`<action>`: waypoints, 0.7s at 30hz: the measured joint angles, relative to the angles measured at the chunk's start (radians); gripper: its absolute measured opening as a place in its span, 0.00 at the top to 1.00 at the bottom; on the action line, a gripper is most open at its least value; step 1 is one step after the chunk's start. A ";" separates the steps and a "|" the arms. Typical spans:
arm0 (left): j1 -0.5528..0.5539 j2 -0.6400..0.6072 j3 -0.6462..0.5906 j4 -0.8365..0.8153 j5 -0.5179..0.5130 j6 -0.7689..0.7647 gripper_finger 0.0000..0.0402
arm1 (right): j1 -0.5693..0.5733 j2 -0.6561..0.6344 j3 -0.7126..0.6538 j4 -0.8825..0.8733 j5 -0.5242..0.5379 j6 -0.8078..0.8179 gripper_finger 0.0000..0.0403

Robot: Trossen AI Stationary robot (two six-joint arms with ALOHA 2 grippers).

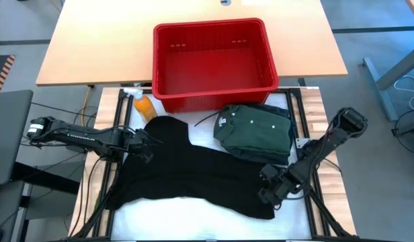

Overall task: Fold laundry
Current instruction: Fold the black shirt

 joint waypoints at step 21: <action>-0.001 -0.001 0.001 0.003 -0.002 0.000 1.00 | 0.116 0.074 0.000 0.069 0.000 0.129 0.83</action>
